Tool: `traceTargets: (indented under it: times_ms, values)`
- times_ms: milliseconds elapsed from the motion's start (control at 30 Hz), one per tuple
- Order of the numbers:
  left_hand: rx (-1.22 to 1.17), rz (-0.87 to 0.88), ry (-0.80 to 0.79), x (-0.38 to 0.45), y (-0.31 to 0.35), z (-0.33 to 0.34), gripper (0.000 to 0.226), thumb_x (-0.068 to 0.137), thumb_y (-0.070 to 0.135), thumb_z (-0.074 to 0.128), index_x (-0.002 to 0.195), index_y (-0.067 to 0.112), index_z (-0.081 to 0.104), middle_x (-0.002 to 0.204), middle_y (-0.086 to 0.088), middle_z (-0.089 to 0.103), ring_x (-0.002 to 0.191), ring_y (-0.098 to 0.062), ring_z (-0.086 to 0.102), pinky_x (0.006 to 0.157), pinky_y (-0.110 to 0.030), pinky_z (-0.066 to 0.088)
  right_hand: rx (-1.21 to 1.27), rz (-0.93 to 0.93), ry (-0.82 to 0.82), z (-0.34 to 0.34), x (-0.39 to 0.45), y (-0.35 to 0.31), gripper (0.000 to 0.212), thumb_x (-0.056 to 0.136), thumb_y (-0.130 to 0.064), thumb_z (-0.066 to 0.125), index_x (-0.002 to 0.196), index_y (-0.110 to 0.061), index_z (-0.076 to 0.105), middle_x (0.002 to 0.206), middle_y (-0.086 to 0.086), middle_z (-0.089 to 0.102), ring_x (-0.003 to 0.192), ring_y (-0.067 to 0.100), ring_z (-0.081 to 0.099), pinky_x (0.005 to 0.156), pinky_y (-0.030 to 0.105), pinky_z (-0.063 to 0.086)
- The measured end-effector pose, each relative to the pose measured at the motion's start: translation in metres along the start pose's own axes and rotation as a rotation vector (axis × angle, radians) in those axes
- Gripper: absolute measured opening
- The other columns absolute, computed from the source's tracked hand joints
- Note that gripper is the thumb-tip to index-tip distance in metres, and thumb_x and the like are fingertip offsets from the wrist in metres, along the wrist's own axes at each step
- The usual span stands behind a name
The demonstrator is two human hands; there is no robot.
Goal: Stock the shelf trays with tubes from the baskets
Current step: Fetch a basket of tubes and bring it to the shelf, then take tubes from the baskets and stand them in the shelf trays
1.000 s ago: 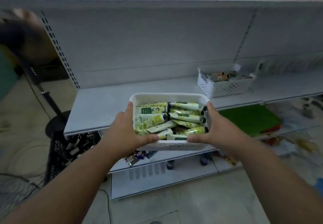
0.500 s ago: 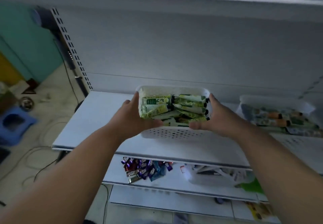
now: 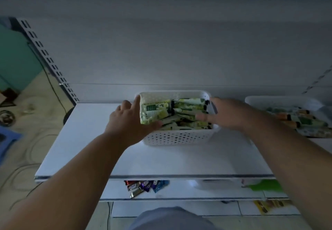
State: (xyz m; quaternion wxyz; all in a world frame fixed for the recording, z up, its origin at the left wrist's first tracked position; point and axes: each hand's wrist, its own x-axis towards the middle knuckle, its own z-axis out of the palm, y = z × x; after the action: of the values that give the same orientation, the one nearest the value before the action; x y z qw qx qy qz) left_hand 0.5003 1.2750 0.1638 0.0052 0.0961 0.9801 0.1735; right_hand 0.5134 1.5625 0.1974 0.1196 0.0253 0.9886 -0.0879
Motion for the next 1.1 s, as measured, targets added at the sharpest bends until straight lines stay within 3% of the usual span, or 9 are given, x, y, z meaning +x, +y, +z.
traceTargets:
  times_ms: [100, 200, 300, 467, 567, 733, 800, 933, 1100]
  values:
    - [0.046, 0.103, 0.199, -0.002, 0.000, 0.000, 0.080, 0.078, 0.070, 0.052, 0.141, 0.024, 0.036, 0.128, -0.009, 0.046, 0.121, -0.031, 0.044, 0.100, -0.044, 0.037, -0.044, -0.106, 0.303, 0.001, 0.009, -0.007, 0.060, 0.086, -0.066, 0.046, 0.118, -0.016, 0.055, 0.110, 0.008, 0.057, 0.093, 0.027, 0.056, 0.076, 0.035, 0.047]
    - [-0.071, 0.229, 0.175, -0.004, 0.004, -0.001, 0.057, 0.085, 0.055, 0.057, 0.133, 0.026, 0.049, 0.127, -0.002, 0.050, 0.119, -0.025, 0.046, 0.099, -0.040, 0.040, 0.005, -0.249, 0.354, 0.009, 0.021, -0.021, 0.033, 0.094, -0.039, 0.054, 0.114, -0.013, 0.058, 0.112, 0.006, 0.053, 0.097, 0.024, 0.053, 0.079, 0.034, 0.045]
    - [-0.123, 0.295, 0.124, 0.003, 0.010, -0.003, 0.045, 0.087, 0.048, 0.059, 0.127, 0.027, 0.055, 0.122, 0.002, 0.054, 0.111, -0.021, 0.052, 0.093, -0.037, 0.046, -0.185, -0.294, 0.369, 0.017, 0.044, -0.030, 0.022, 0.094, -0.022, 0.051, 0.113, -0.013, 0.059, 0.113, 0.006, 0.055, 0.104, 0.027, 0.048, 0.083, 0.037, 0.043]
    - [-0.192, 0.273, 0.082, 0.016, 0.017, 0.001, 0.033, 0.089, 0.036, 0.060, 0.121, 0.026, 0.060, 0.115, 0.004, 0.058, 0.098, -0.018, 0.058, 0.085, -0.035, 0.051, -0.350, -0.220, 0.282, 0.018, 0.061, -0.039, 0.024, 0.089, -0.019, 0.051, 0.112, -0.015, 0.056, 0.101, 0.007, 0.062, 0.084, 0.026, 0.054, 0.070, 0.033, 0.034]
    - [-0.175, 0.300, 0.071, 0.024, 0.028, 0.005, 0.030, 0.090, 0.034, 0.059, 0.119, 0.027, 0.062, 0.112, 0.004, 0.058, 0.100, -0.018, 0.056, 0.087, -0.036, 0.049, -0.174, -0.196, 0.331, 0.013, 0.051, -0.039, 0.020, 0.089, -0.020, 0.053, 0.107, -0.013, 0.056, 0.094, 0.006, 0.054, 0.074, 0.023, 0.050, 0.064, 0.032, 0.035]
    - [0.080, 0.298, -0.083, 0.051, 0.057, 0.017, 0.026, 0.094, 0.040, 0.047, 0.111, 0.029, 0.064, 0.111, 0.002, 0.061, 0.109, -0.024, 0.053, 0.090, -0.039, 0.046, 0.265, -0.152, 0.450, 0.005, 0.008, -0.030, 0.030, 0.087, -0.015, 0.061, 0.111, -0.015, 0.043, 0.096, 0.002, 0.051, 0.078, 0.020, 0.054, 0.061, 0.029, 0.039]
    - [0.197, 0.277, -0.152, 0.062, 0.070, 0.020, 0.030, 0.094, 0.044, 0.042, 0.101, 0.027, 0.066, 0.104, 0.000, 0.063, 0.101, -0.024, 0.054, 0.081, -0.037, 0.047, 0.322, -0.163, 0.486, 0.007, -0.007, -0.026, 0.031, 0.088, -0.018, 0.062, 0.110, -0.014, 0.041, 0.094, 0.003, 0.056, 0.078, 0.021, 0.057, 0.060, 0.029, 0.041]
    - [0.324, 0.201, -0.244, 0.076, 0.089, 0.020, 0.042, 0.089, 0.058, 0.047, 0.109, 0.027, 0.067, 0.108, -0.003, 0.064, 0.103, -0.026, 0.053, 0.079, -0.036, 0.043, 0.428, -0.127, 0.553, 0.015, -0.021, -0.016, 0.036, 0.095, -0.033, 0.054, 0.121, -0.010, 0.046, 0.107, 0.003, 0.053, 0.091, 0.019, 0.052, 0.071, 0.028, 0.035]
    - [0.384, 0.193, -0.307, 0.079, 0.097, 0.017, 0.049, 0.081, 0.061, 0.057, 0.112, 0.023, 0.063, 0.108, -0.002, 0.062, 0.098, -0.024, 0.051, 0.073, -0.034, 0.038, 0.437, -0.097, 0.598, 0.020, -0.031, -0.003, 0.034, 0.099, -0.029, 0.044, 0.125, -0.007, 0.049, 0.118, 0.012, 0.052, 0.103, 0.026, 0.051, 0.078, 0.033, 0.040]
